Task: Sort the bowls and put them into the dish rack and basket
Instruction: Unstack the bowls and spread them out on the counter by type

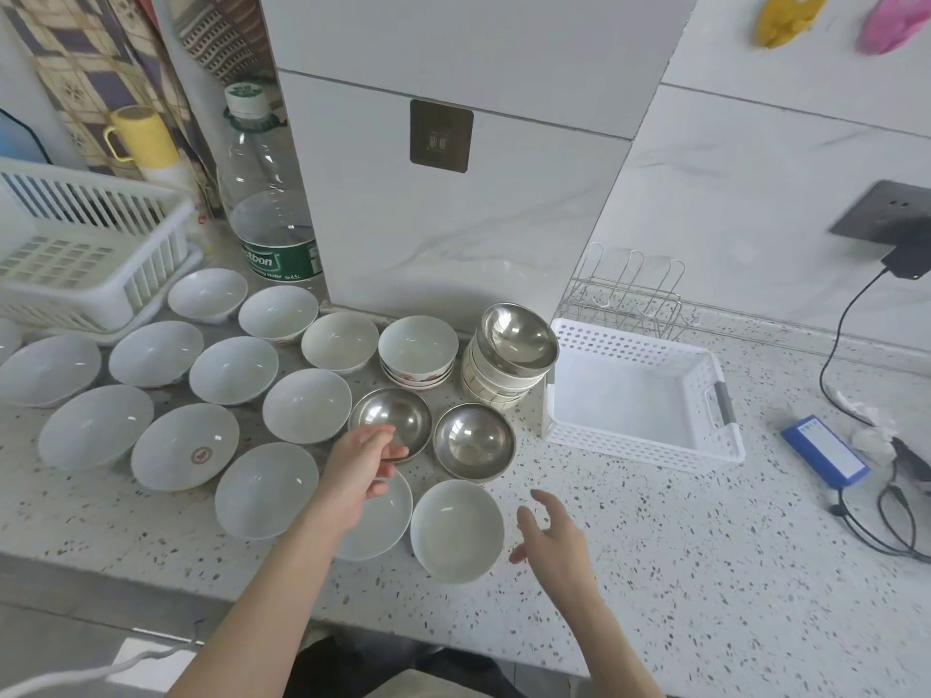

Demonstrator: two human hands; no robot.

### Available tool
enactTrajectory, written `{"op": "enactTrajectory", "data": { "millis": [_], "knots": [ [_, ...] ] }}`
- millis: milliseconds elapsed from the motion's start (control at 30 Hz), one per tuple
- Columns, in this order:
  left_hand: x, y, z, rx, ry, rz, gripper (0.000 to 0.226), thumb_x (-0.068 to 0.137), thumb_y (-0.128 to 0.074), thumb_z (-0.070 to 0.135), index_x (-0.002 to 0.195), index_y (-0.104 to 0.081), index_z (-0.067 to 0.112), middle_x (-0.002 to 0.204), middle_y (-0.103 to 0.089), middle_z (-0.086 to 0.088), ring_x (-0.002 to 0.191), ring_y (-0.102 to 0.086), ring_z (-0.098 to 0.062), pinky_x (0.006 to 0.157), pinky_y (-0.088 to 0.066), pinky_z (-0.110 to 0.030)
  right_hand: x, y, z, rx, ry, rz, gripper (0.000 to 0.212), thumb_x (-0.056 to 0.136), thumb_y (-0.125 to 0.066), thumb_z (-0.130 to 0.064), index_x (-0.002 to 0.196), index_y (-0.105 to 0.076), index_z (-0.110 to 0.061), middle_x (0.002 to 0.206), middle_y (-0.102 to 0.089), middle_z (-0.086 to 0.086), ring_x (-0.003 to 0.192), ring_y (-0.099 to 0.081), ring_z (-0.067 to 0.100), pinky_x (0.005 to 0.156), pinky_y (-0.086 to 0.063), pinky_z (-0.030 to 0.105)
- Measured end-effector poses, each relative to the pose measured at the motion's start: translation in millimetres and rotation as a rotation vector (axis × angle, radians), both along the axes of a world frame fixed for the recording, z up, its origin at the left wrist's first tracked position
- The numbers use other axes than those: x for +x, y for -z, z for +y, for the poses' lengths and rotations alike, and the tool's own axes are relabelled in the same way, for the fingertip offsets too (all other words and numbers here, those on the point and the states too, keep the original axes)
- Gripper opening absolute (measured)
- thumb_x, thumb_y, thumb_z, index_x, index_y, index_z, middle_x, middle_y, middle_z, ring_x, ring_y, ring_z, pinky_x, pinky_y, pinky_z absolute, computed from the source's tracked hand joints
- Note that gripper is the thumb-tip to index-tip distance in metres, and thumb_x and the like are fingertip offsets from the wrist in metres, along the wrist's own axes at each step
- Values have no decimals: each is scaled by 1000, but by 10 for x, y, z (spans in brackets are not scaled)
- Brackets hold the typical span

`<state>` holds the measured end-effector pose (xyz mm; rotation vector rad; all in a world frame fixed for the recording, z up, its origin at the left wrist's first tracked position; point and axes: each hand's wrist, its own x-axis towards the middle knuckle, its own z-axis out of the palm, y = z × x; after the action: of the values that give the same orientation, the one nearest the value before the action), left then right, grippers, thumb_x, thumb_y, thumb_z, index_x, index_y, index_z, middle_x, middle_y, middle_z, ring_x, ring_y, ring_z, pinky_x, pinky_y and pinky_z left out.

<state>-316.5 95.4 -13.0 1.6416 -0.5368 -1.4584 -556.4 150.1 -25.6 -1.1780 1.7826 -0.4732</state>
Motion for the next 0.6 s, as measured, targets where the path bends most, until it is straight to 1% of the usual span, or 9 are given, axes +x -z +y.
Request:
{"op": "enactTrajectory", "data": {
  "millis": [133,167,233,267,333,400,433,533,600],
  "knots": [
    [90,-7,-68,-14,-13,-34,8,98,-54,15,103,-60,16,82,-69,-6,48,-43,-10,38,-26,-18,14,-164,-252,-76,53,-10,35,96,-47,-35,131,-49,-33,61,-71,-5,62,-63,14,42,-37,9],
    [126,-6,-105,-18,-7,-54,6,97,-54,15,98,-60,15,81,-69,-7,48,-43,-10,37,-26,-18,53,-193,-320,-100,60,-22,33,96,-48,-34,129,-50,-34,61,-72,-5,61,-61,11,45,-38,11],
    [200,10,-203,-22,17,-95,14,96,-52,14,83,-56,13,81,-70,-9,43,-41,-9,35,-24,-17,175,-233,-430,-135,94,-57,29,95,-50,-33,124,-52,-35,62,-72,-4,63,-62,6,52,-40,16],
    [238,12,-262,-14,30,-103,16,95,-52,15,79,-54,13,79,-70,-11,40,-41,-9,35,-23,-15,254,-246,-469,-145,117,-81,27,95,-50,-32,122,-53,-34,63,-72,-3,65,-64,6,55,-41,19],
    [316,20,-399,25,56,-115,12,94,-53,21,89,-55,10,77,-72,-13,38,-42,-10,34,-23,-15,430,-262,-526,-160,136,-113,26,95,-51,-32,121,-56,-30,70,-72,0,67,-67,4,60,-43,23],
    [382,41,-578,49,83,-140,25,95,-53,28,108,-52,6,83,-74,-17,38,-44,-11,33,-23,-16,612,-284,-619,-174,132,-143,29,95,-52,-28,123,-59,-24,83,-71,-2,67,-69,5,62,-46,23],
    [408,52,-675,49,93,-144,32,96,-54,30,115,-50,5,86,-74,-20,36,-45,-11,32,-23,-16,699,-302,-680,-177,132,-157,29,94,-52,-25,122,-59,-22,83,-72,-1,66,-69,7,62,-47,22],
    [442,84,-934,57,142,-177,48,94,-56,34,130,-42,6,90,-73,-23,31,-48,-10,32,-25,-16,941,-358,-854,-174,142,-142,29,92,-49,-19,120,-58,-24,67,-72,0,65,-66,9,65,-50,27],
    [449,94,-1055,52,184,-215,59,93,-57,35,140,-33,9,93,-72,-21,30,-51,-8,33,-26,-16,1060,-368,-924,-167,156,-131,28,92,-50,-20,118,-57,-28,64,-72,0,64,-60,5,69,-49,28]
  ]
}}
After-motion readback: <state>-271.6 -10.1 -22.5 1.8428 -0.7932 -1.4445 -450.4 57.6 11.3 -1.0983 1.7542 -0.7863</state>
